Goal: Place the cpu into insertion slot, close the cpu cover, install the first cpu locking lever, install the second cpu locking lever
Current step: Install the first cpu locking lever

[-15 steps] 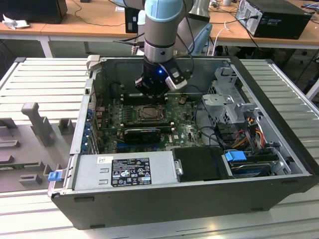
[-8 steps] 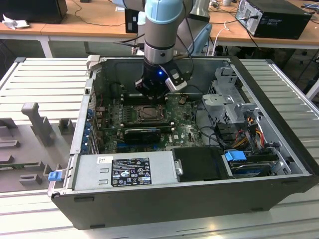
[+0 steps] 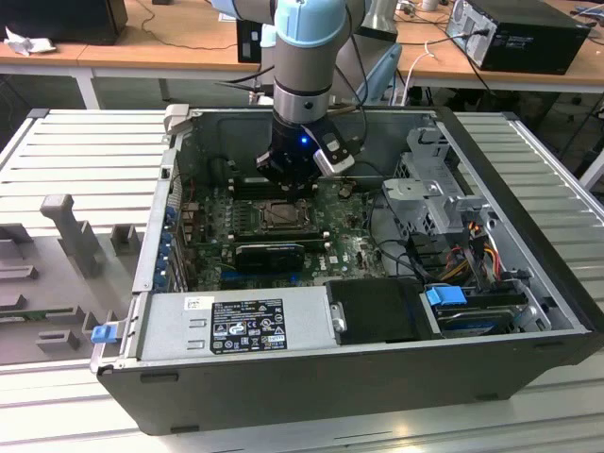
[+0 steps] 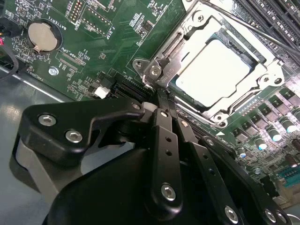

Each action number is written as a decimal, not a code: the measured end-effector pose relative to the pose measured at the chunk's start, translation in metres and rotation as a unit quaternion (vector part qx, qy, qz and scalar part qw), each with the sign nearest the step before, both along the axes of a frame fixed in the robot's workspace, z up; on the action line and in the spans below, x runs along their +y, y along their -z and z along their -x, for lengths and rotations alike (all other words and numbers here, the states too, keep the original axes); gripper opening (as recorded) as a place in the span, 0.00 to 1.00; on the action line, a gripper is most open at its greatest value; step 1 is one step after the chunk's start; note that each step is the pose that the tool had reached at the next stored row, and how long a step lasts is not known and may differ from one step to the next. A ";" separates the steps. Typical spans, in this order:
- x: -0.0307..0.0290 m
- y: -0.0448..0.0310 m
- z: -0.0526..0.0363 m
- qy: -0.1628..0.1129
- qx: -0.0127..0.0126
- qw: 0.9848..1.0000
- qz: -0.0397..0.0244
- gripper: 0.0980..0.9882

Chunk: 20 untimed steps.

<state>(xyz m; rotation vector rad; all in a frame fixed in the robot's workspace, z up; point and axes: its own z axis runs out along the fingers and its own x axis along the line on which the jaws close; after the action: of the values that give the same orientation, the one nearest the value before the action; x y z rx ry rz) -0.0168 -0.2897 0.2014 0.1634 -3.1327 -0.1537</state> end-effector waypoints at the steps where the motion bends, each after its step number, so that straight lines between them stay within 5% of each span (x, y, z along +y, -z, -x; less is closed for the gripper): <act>1: 0.0000 -0.0004 0.0000 0.000 0.000 1.000 0.000 0.01; 5: 0.0000 -0.0046 0.0000 0.000 0.000 1.000 0.000 0.01; 9: 0.0000 -0.0185 0.0000 0.000 0.000 1.000 0.000 0.01; 20: -0.0072 -0.0186 -0.0001 0.000 0.000 1.000 0.000 0.01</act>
<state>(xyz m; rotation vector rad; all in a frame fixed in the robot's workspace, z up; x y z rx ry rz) -0.0167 -0.2969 0.2201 0.1634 -3.1326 -0.1523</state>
